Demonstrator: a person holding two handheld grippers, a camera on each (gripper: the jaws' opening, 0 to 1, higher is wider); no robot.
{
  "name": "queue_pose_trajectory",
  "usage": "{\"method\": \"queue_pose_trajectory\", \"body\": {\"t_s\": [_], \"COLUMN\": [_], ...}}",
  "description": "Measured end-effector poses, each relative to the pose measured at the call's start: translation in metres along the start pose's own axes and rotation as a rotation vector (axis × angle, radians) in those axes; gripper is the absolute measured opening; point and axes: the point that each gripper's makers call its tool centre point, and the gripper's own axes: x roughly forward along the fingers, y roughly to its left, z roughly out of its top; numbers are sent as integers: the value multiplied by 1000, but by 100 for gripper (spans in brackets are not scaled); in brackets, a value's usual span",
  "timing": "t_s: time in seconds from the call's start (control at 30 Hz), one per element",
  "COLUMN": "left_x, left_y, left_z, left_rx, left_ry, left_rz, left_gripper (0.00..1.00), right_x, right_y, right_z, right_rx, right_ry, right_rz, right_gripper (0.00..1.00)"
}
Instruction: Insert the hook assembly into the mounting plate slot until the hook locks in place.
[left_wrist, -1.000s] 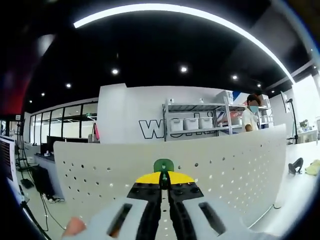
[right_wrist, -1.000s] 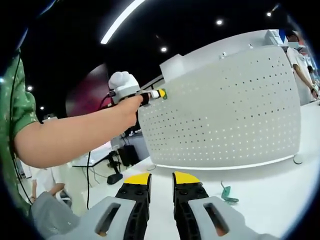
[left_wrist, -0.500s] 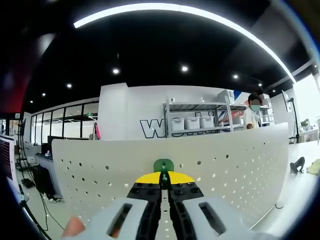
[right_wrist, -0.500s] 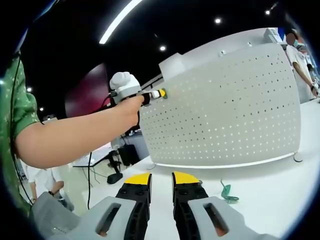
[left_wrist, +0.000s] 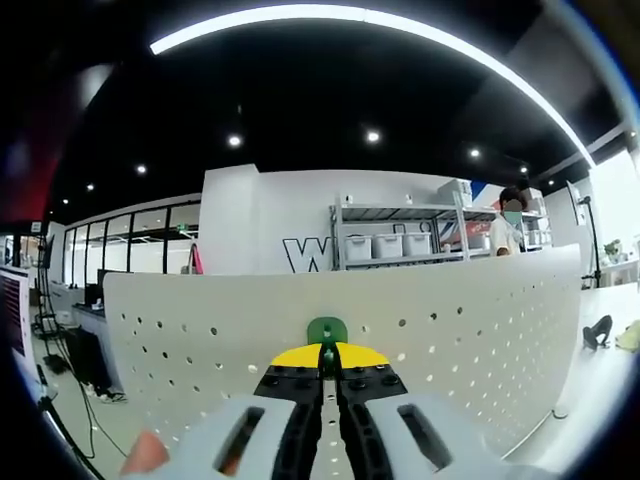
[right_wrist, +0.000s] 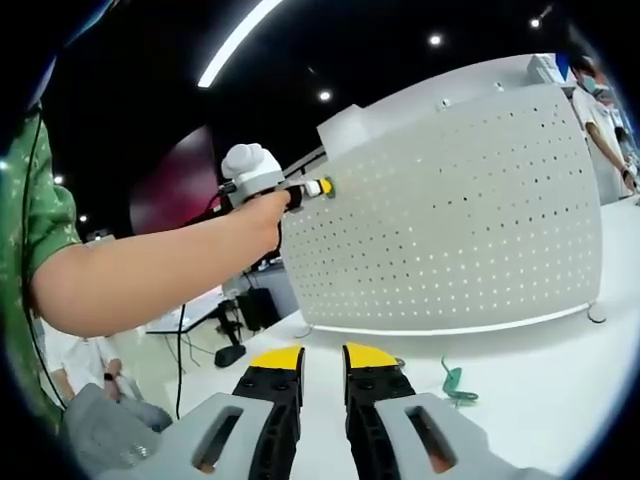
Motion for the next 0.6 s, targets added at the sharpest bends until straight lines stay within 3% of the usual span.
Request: {"method": "queue_pose_trajectory", "body": {"t_s": [0.6], "left_x": [-1], "left_y": [-1], "left_z": [-2], "left_rx": [15], "left_ry": [-2], "left_rz": [6], "left_gripper": [3], "right_x": [0], "right_y": [1], "right_z": [-1], "right_rx": [9], "right_ry": [5], "right_rz": [7], "right_gripper": [14]}}
